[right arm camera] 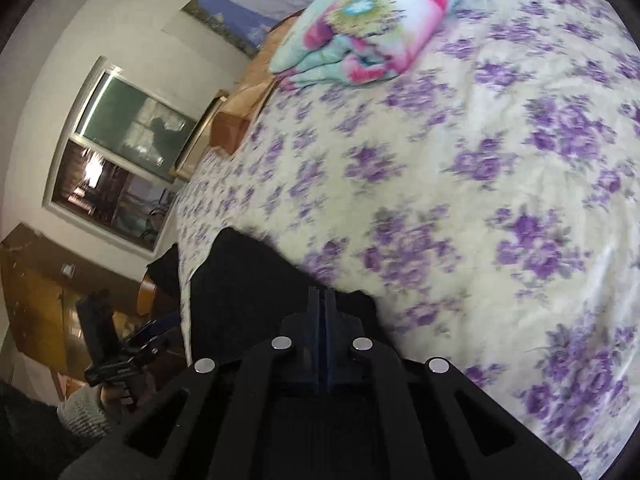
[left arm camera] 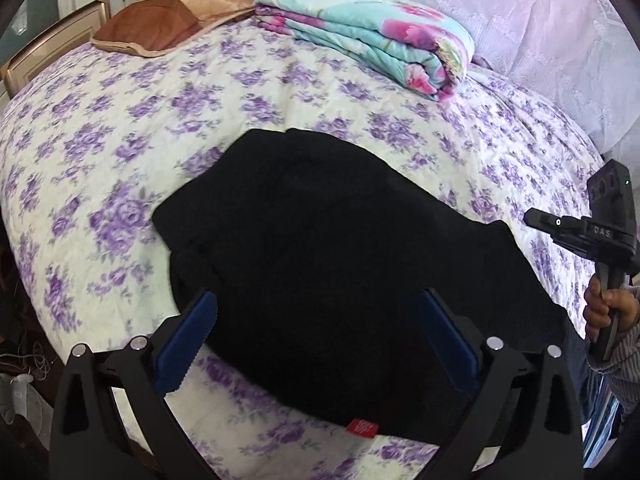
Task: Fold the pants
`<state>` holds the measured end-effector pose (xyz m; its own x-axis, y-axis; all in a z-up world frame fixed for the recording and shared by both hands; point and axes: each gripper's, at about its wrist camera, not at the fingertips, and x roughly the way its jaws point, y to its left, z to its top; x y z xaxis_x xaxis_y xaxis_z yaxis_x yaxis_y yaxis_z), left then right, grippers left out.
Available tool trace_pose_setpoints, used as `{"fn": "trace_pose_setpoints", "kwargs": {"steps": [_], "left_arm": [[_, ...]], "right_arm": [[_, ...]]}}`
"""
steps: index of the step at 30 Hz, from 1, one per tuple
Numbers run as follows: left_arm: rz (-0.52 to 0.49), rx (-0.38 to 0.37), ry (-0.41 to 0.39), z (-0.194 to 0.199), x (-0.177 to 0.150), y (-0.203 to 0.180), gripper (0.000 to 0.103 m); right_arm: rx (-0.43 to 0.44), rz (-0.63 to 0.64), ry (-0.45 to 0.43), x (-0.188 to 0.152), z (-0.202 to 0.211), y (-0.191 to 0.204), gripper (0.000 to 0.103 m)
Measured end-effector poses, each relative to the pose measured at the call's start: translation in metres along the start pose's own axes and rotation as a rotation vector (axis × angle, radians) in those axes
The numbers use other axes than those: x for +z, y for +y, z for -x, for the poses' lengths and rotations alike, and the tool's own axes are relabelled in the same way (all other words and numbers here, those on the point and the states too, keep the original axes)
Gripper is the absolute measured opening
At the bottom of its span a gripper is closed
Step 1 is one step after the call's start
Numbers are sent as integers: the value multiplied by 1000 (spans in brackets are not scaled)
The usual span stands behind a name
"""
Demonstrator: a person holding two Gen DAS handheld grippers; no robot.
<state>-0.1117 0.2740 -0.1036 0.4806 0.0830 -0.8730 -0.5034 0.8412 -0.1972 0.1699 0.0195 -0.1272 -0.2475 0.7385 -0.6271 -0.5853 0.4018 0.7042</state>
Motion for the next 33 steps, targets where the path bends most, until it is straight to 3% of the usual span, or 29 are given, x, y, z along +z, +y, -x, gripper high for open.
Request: {"fn": "trace_pose_setpoints", "kwargs": {"steps": [2, 4, 6, 7, 10, 13, 16, 18, 20, 21, 23, 25, 26, 27, 28, 29, 30, 32, 33], "left_arm": [[-28, 6, 34, -11, 1, -8, 98], [-83, 59, 84, -26, -2, -17, 98], [-135, 116, 120, -39, -9, -21, 98], [-161, 132, 126, -43, -13, -21, 98], [-204, 153, 106, -39, -18, -25, 98], [-159, 123, 79, -25, -17, -20, 98], [-99, 47, 28, -12, -13, -14, 98], [-115, 73, 46, -21, -12, -18, 98], [-162, 127, 126, -44, -14, -21, 98], [-179, 144, 122, -49, -16, -22, 99], [-171, 147, 101, -45, -15, -23, 99], [-135, 117, 73, -33, -13, -22, 98], [-113, 81, 47, -28, -12, -21, 98], [-96, 44, 25, -23, -10, -21, 98], [-94, 35, 24, -24, -9, -23, 98], [-109, 50, 43, -29, -9, -27, 98], [-144, 87, 88, -41, -10, -31, 98], [-202, 168, 129, -54, -14, -40, 98], [-215, 176, 102, -49, -15, -44, 98]], "right_arm": [[-44, 39, 66, -2, -26, 8, 6], [-121, 19, 79, -3, -37, -2, 6], [-215, -14, 62, 0, -42, -20, 0], [-206, -33, 56, 1, -42, -27, 0], [-275, 31, 0, -2, -26, -6, 2], [-388, 166, -29, -7, -9, 23, 5], [-428, 204, 87, -17, -30, 29, 5], [-479, 179, 115, -20, -43, 14, 1], [-445, 64, 34, -17, -36, -4, 0], [-444, 14, -19, -15, -26, -7, 0], [-433, -48, -146, -17, 1, 0, 6], [-415, -59, -195, -24, 16, 10, 7], [-432, -52, -183, -27, 15, 12, 16], [-464, -43, -158, -31, 8, 13, 45], [-509, -43, -120, -33, -4, 9, 65], [-553, -58, -64, -39, -16, 2, 63], [-580, -74, -53, -43, -21, -5, 55], [-587, -112, -165, -49, -3, 0, 51], [-564, -140, -232, -55, 15, 6, 52]]}}
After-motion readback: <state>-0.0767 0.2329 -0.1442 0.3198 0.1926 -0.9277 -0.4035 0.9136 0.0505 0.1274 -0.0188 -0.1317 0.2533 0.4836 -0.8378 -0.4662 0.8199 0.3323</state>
